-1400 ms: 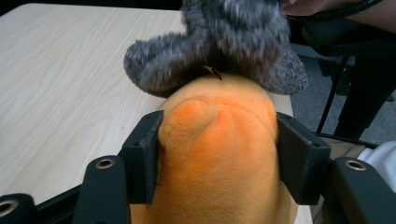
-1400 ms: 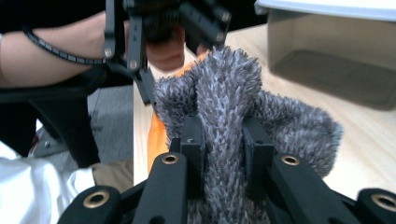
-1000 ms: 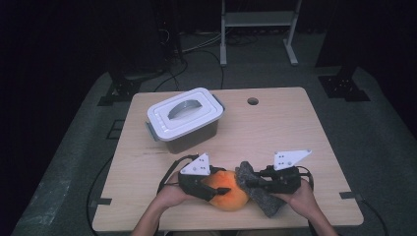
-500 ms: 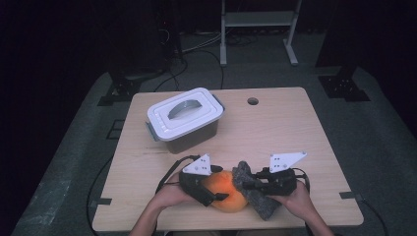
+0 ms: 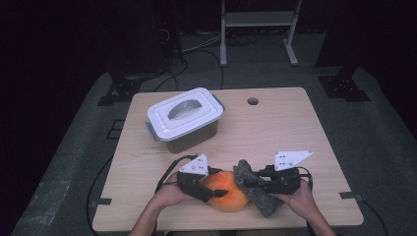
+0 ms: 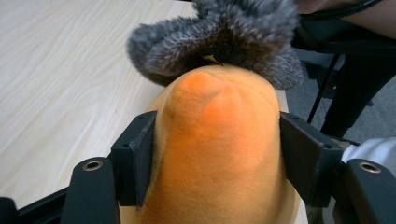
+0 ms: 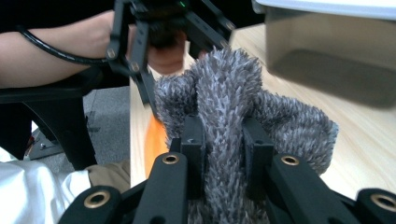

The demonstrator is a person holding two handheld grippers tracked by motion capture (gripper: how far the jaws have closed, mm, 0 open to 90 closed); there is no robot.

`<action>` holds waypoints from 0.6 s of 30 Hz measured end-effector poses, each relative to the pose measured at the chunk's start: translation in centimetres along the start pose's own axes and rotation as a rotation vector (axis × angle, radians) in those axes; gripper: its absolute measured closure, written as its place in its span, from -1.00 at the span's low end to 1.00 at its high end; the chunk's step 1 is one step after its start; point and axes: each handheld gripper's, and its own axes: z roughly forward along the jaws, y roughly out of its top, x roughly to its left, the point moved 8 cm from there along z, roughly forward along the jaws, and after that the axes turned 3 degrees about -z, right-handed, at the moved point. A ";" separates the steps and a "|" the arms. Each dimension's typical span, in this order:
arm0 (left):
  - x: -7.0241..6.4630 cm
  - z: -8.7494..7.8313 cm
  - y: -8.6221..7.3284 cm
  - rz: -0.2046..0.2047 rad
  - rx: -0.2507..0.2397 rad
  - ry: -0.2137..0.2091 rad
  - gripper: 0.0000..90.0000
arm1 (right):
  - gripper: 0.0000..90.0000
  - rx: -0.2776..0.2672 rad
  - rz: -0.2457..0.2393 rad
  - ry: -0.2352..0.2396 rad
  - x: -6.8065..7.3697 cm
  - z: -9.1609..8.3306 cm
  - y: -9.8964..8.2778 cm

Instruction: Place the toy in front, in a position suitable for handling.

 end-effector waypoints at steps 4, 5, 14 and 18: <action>-0.4 0.4 0.0 0.036 0.031 0.015 -0.42 | 0.65 0.032 -0.021 0.010 0.4 1.1 -0.3; -0.4 0.4 0.0 0.036 0.031 0.015 -0.48 | 0.65 0.029 -0.010 0.015 0.3 1.1 -0.5; 0.2 -0.3 -0.6 0.009 0.071 0.000 -0.69 | 0.65 0.057 0.038 0.003 -0.9 0.8 -2.2; 0.7 -1.2 -1.0 0.006 0.054 -0.011 -0.29 | 0.65 0.068 0.071 0.005 -1.4 0.6 -3.1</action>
